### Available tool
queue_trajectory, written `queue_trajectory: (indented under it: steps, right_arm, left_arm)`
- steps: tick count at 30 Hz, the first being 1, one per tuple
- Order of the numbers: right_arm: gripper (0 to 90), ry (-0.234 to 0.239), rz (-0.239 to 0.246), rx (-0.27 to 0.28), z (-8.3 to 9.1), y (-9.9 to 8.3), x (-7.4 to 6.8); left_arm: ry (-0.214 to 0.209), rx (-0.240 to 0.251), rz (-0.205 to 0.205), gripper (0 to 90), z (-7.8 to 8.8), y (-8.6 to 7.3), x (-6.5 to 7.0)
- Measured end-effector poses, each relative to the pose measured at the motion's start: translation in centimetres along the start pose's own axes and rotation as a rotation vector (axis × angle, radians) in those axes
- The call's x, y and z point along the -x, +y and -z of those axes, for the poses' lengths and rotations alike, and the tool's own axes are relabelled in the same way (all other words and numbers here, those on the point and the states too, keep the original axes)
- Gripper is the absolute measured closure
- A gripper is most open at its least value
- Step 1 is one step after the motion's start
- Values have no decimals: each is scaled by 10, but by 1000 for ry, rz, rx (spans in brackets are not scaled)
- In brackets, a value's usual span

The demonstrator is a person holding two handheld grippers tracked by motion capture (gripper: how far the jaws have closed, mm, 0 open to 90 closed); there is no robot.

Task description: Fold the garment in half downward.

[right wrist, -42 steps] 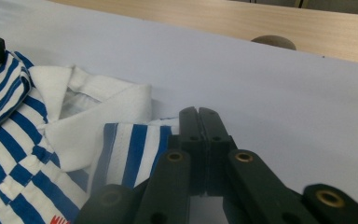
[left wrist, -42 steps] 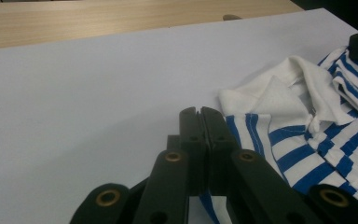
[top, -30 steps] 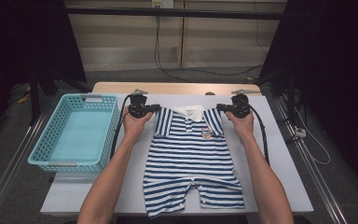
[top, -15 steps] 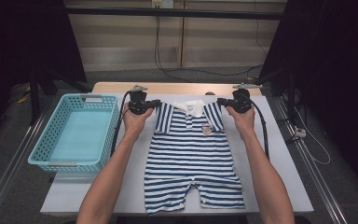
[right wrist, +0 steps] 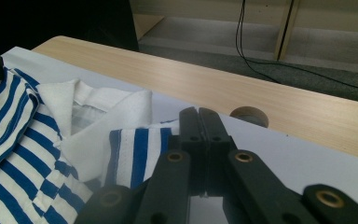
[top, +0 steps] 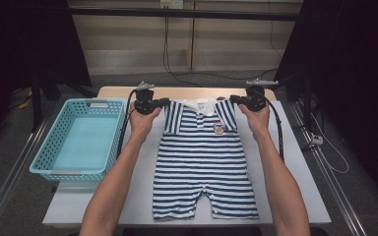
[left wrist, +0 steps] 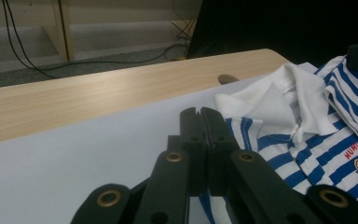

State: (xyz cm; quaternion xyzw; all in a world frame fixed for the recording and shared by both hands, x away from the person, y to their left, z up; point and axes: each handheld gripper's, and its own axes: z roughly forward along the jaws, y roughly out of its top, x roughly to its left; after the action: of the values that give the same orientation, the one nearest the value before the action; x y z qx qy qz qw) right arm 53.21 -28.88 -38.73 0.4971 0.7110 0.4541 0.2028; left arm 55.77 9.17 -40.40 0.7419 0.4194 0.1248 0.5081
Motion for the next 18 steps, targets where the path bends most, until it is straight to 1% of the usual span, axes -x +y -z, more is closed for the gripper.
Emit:
queue_trajectory:
  steps: [1, 2, 3, 4, 5, 7, 8, 9, 10, 11, 12, 14, 15, 16, 17, 18]
  right_arm:
    - [900, -3, 3, 4, 0, 1, 0]
    - [900, -9, -2, 3, 0, 1, 0]
    - [900, -10, -2, -2, 0, 2, 1]
    - [900, -14, 5, 3, -1, 3, 1]
    - [900, -19, -8, 8, 0, 4, 1]
    - [900, -16, -7, 16, 0, 5, 2]
    - [900, -11, -10, 20, -1, 4, 1]
    - [900, -3, -7, 17, -1, 2, 1]
    - [900, 2, -6, 15, -1, 0, 0]
    - [900, 4, -1, 11, -2, -3, -2]
    - [900, 8, 2, 7, -2, -5, -3]
    - [900, 15, 4, 16, 0, -8, -5]
    - [900, 21, -2, 21, 1, -9, -6]
    - [900, 28, 4, 27, 2, -10, -7]
    - [900, 29, 14, 23, 4, -10, -9]
    - [900, 29, 21, 25, 6, -10, -9]
  left_arm:
    - [1, -2, -3, 888, -1, 1, 0]
    - [6, -14, -18, 888, -1, 4, 0]
    - [4, -10, -18, 887, 0, 6, 0]
    - [4, -2, -11, 888, 1, 8, 1]
    - [3, 1, -13, 888, 1, 9, 2]
    - [14, -10, -55, 888, 0, 8, 3]
    - [12, -12, -57, 888, 0, 6, 4]
    - [4, -51, -87, 888, 3, 5, 2]
    - [5, -12, -47, 888, 1, 2, 3]
    - [-2, -20, -36, 888, 2, 1, 4]
    - [3, -18, -56, 888, 2, 0, 4]
    - [-4, -21, -51, 888, 4, -3, 5]
    - [0, -17, -56, 888, 5, -4, 5]
    - [-2, -14, -57, 888, 7, -5, 5]
    - [-5, -21, -76, 888, 10, -5, 3]
    - [-15, -41, -86, 888, 13, -6, 4]
